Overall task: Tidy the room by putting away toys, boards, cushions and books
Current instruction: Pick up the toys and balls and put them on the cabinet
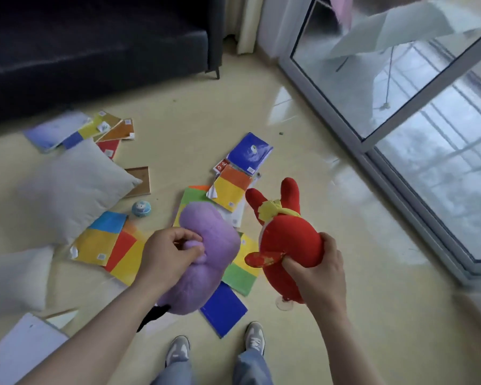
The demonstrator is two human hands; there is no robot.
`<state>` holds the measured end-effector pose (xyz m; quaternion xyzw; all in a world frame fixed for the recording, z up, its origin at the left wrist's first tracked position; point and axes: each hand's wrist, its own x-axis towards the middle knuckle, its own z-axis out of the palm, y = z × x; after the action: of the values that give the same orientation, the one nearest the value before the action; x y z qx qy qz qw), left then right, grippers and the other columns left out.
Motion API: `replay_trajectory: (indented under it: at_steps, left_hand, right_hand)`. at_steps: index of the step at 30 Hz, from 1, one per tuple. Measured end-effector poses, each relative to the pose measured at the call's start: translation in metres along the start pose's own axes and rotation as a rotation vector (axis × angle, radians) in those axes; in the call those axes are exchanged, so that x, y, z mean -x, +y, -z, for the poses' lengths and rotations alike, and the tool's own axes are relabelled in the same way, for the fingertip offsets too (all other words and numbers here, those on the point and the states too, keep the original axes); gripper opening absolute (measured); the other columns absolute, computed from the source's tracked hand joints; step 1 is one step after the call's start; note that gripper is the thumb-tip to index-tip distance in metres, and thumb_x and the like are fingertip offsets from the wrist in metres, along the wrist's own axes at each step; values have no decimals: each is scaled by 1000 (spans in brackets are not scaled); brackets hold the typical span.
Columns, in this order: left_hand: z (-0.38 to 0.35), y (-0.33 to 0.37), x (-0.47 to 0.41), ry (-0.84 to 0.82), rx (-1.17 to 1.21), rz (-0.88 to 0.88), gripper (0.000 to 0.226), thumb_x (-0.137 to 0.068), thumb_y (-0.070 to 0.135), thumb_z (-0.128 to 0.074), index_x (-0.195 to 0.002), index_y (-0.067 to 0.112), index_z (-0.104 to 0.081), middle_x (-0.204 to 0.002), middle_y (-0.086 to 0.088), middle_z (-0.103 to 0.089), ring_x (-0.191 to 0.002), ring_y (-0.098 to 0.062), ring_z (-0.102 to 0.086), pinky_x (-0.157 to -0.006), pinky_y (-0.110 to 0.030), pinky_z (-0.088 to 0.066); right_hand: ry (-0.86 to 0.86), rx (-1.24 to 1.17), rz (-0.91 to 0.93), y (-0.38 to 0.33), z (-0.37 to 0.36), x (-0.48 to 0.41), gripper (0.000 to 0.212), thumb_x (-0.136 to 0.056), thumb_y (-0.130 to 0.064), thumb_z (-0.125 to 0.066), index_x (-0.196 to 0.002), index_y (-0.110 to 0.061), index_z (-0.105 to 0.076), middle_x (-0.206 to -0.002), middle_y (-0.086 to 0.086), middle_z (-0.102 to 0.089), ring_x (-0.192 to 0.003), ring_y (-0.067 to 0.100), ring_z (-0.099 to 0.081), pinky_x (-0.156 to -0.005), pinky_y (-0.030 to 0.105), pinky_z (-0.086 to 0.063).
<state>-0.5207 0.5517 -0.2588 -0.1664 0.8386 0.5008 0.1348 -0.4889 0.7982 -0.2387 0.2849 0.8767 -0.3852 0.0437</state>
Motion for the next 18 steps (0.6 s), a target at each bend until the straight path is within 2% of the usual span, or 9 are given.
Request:
replay_trajectory:
  at_steps: [6, 9, 11, 14, 18]
  left_hand:
    - [7, 107, 87, -170, -70, -218, 14, -71, 9, -76, -74, 22, -71, -71, 14, -67, -69, 1, -61, -59, -9, -39]
    - [-6, 148, 121, -241, -98, -370, 13, -73, 7, -75, -77, 18, -71, -69, 16, -64, -63, 10, -58, -55, -1, -37]
    - [-27, 178, 150, -293, -126, -480, 15, -74, 7, -75, -78, 21, -71, -71, 20, -62, -64, 8, -57, -56, 1, -36]
    - [-57, 208, 192, -375, -128, -574, 21, -75, 8, -73, -74, 28, -67, -72, 20, -62, -68, 5, -56, -56, -4, -36]
    - [-109, 229, 255, -491, -87, -622, 25, -72, 7, -73, -64, 30, -67, -60, 14, -66, -58, 2, -58, -58, -14, -41]
  right_hand:
    - [180, -67, -113, -8, 120, 111, 75, -67, -32, -77, -133, -27, -42, -117, 0, -50, -96, 18, -52, -78, 32, -45]
    - [298, -127, -154, 5, 159, 155, 76, -68, -32, -78, -135, -27, -41, -119, -1, -50, -96, 16, -51, -78, 30, -45]
    - [401, -172, -186, 20, 193, 184, 76, -69, -33, -78, -135, -29, -40, -117, -2, -48, -94, 15, -50, -79, 31, -45]
    - [497, -214, -233, 48, 229, 211, 75, -70, -34, -77, -134, -31, -38, -114, -2, -46, -93, 14, -49, -76, 29, -42]
    - [614, -235, -274, 95, 279, 251, 75, -70, -35, -77, -134, -29, -39, -116, -1, -48, -97, 18, -51, -78, 30, -42]
